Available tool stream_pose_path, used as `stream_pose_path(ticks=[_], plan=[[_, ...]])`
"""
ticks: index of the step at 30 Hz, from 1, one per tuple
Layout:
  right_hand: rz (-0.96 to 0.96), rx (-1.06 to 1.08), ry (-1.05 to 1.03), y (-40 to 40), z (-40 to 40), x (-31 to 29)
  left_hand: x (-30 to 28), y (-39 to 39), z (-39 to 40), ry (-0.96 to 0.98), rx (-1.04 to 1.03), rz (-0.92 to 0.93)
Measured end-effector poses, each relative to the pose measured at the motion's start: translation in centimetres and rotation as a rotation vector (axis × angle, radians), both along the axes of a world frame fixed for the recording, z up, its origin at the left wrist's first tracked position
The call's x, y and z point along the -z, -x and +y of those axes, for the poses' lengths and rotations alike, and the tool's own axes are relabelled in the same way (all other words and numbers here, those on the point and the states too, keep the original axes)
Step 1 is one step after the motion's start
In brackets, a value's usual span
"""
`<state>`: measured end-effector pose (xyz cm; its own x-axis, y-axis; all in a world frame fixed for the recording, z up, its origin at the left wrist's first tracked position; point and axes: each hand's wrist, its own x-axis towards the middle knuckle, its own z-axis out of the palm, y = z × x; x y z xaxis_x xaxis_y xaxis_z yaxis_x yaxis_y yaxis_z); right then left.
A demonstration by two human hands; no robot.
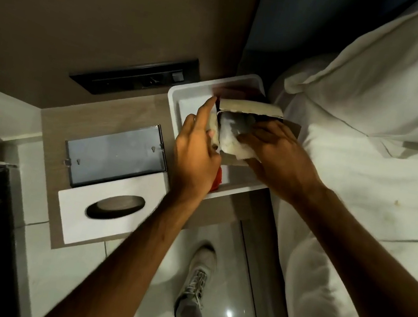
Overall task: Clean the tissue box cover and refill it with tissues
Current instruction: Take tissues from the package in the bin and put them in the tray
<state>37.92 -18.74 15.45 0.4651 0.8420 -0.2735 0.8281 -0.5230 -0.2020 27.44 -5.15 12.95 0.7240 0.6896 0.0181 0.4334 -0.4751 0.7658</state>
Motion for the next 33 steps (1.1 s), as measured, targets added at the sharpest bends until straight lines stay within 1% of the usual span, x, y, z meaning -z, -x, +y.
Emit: stream_pose_path(ticks=[2,4,7,9,11,12,13,14,15,16,17,18,20,22,23,25,27,28,30,31,33], plan=[[-0.036,-0.006,-0.026,0.6,-0.6,-1.1,0.9,0.6,-0.4,-0.007,-0.029,-0.024],[-0.078,-0.021,-0.065,1.2,-1.2,-2.6,2.0,1.6,-1.3,0.062,-0.020,-0.022],[-0.034,0.037,-0.144,1.9,-2.1,-5.2,3.9,2.7,-2.4,0.287,0.039,0.034],[0.025,0.090,-0.157,2.2,-2.4,-7.3,4.7,3.5,-2.8,0.438,0.049,0.004],[0.114,0.145,-0.196,2.5,-2.4,-9.3,4.9,4.9,-2.5,0.595,-0.032,-0.118],[0.161,0.171,-0.237,2.7,-2.1,-10.2,4.9,5.9,-2.0,0.621,-0.127,-0.129],[0.205,0.194,-0.276,3.1,-1.7,-11.0,4.9,6.9,-1.5,0.655,-0.238,-0.091],[0.254,0.219,-0.307,3.5,-1.3,-11.8,5.0,7.9,-0.8,0.759,-0.361,-0.046],[0.319,0.243,-0.335,4.2,-0.4,-12.4,4.9,8.6,0.3,0.968,-0.498,-0.032],[0.401,0.276,-0.380,4.9,0.7,-12.8,4.6,9.4,1.5,1.220,-0.603,-0.056],[0.513,0.321,-0.448,5.7,2.0,-12.8,4.3,10.2,2.7,1.452,-0.645,-0.097],[0.651,0.375,-0.531,6.4,3.3,-12.5,3.9,11.1,3.9,1.622,-0.614,-0.167],[0.946,0.470,-0.677,7.9,6.0,-11.3,3.4,13.3,5.7,1.776,-0.518,-0.316],[1.138,0.559,-0.690,9.5,8.7,-8.6,3.3,15.6,7.3,1.898,-0.467,-0.433],[1.171,0.605,-0.653,10.3,10.1,-7.0,3.3,16.7,8.3,1.935,-0.461,-0.488],[1.161,0.707,-0.579,11.9,12.1,-3.5,3.5,18.8,10.7,1.920,-0.526,-0.556],[1.154,0.819,-0.557,13.3,14.0,-0.2,3.5,20.5,13.7,1.902,-0.576,-0.574],[1.152,0.862,-0.573,13.8,14.9,1.2,3.6,21.3,15.3,1.884,-0.593,-0.555],[1.119,0.883,-0.589,14.5,16.6,3.6,3.9,22.0,18.0,1.808,-0.627,-0.450],[1.093,0.904,-0.571,14.8,17.4,4.8,4.2,22.1,19.1,1.735,-0.628,-0.377],[1.031,0.924,-0.507,15.1,18.9,7.4,5.3,21.7,20.7,1.484,-0.632,-0.189]])
